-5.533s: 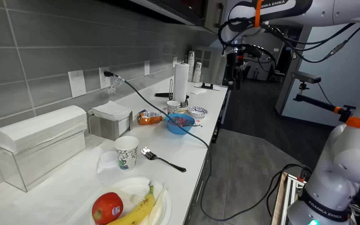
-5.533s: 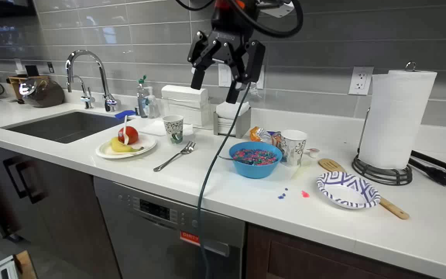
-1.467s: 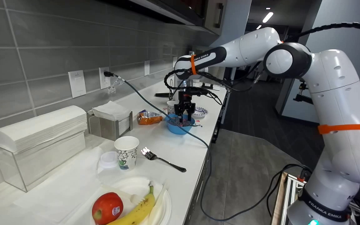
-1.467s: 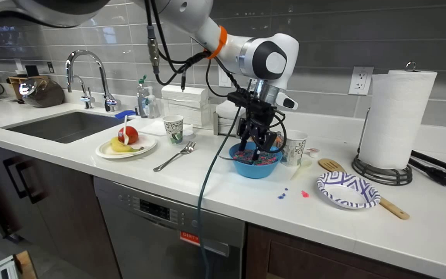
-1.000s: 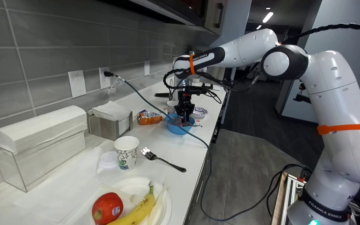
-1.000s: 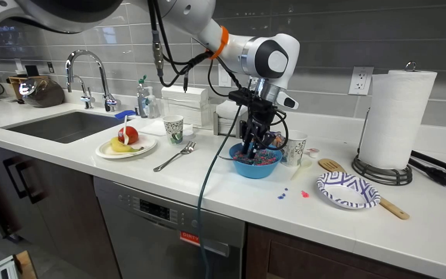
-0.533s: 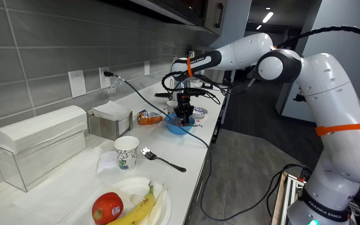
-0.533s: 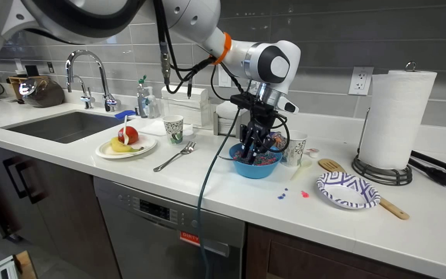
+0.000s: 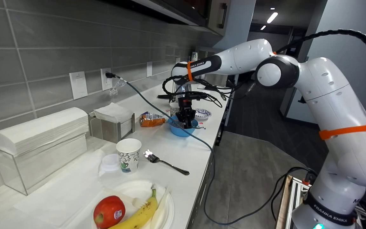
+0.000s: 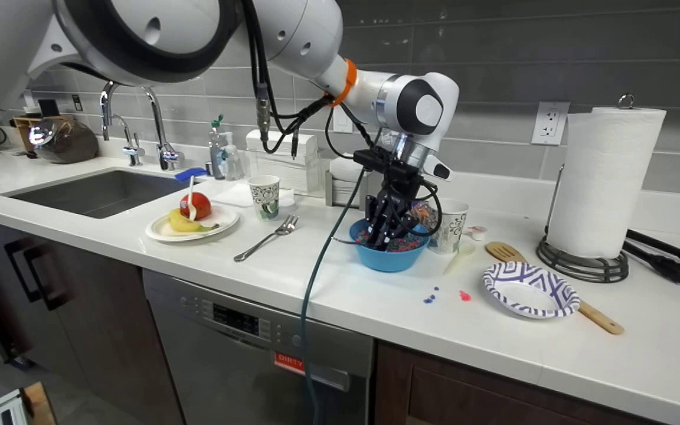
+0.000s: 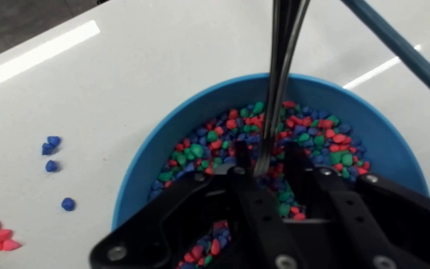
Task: Remove the spoon from the blue bowl
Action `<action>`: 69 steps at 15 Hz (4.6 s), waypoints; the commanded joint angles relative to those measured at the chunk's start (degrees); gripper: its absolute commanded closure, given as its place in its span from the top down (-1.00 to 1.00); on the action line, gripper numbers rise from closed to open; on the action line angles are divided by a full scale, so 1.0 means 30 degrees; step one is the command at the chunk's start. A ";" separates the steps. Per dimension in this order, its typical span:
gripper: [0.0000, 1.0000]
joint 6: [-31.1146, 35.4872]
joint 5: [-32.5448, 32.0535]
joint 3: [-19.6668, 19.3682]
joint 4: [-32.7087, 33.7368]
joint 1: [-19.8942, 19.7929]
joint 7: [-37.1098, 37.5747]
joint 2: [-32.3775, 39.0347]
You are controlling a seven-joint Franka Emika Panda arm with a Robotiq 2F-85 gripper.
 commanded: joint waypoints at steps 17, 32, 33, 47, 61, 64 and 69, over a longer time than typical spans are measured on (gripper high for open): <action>-0.94 -0.3261 0.0238 0.0512 0.2727 -0.0574 -0.0693 0.1193; -0.94 -0.5739 0.2419 0.1643 0.4079 -0.2294 -0.4557 0.1461; -0.94 -0.5909 0.2748 0.1764 0.4254 -0.2519 -0.4905 0.1537; -0.94 -1.1094 0.6402 0.2920 0.8336 -0.5242 -0.8042 0.4138; -0.94 -1.1400 0.7974 0.4092 1.0641 -0.6106 -0.8331 0.6248; -0.94 -1.1990 0.8025 0.4201 1.0759 -0.6037 -0.7647 0.6320; -0.94 -0.9919 0.8115 0.3821 1.0637 -0.5822 -0.4826 0.6295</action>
